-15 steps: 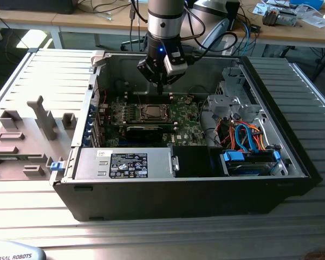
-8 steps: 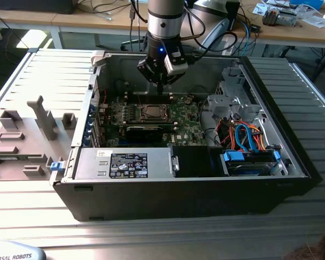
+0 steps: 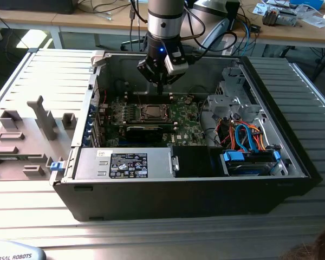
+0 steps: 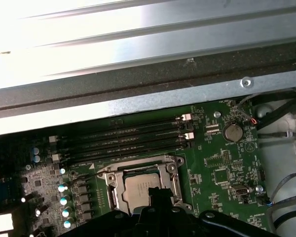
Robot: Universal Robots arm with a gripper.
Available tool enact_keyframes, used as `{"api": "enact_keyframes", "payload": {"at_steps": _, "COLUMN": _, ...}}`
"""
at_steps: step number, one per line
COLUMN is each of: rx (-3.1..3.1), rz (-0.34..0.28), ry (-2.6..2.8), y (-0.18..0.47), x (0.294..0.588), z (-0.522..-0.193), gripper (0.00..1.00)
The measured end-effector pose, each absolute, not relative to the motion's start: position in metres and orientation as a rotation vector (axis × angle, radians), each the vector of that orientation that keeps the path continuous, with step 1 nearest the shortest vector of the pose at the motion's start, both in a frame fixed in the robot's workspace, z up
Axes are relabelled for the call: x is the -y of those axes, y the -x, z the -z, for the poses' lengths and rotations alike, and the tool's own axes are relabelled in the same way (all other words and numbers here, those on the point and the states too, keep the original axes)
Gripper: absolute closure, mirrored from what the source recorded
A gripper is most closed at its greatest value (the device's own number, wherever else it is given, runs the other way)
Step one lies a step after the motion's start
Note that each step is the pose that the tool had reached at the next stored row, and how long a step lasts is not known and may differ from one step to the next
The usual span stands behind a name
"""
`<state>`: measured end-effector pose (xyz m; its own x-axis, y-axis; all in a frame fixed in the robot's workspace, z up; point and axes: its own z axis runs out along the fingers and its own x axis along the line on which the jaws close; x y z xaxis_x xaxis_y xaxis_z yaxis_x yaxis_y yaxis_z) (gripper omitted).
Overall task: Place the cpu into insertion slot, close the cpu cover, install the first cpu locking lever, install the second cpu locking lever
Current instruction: 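Install the first cpu locking lever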
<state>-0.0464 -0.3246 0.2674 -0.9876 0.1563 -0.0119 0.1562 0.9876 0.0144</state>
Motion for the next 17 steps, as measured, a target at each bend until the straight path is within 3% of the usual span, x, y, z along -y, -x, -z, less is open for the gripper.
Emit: {"api": "enact_keyframes", "payload": {"at_steps": 17, "rx": -3.123, "rz": -0.021, "ry": -0.189, "y": 0.0464, "x": 0.3246, "z": -0.2674, "gripper": 0.89}}
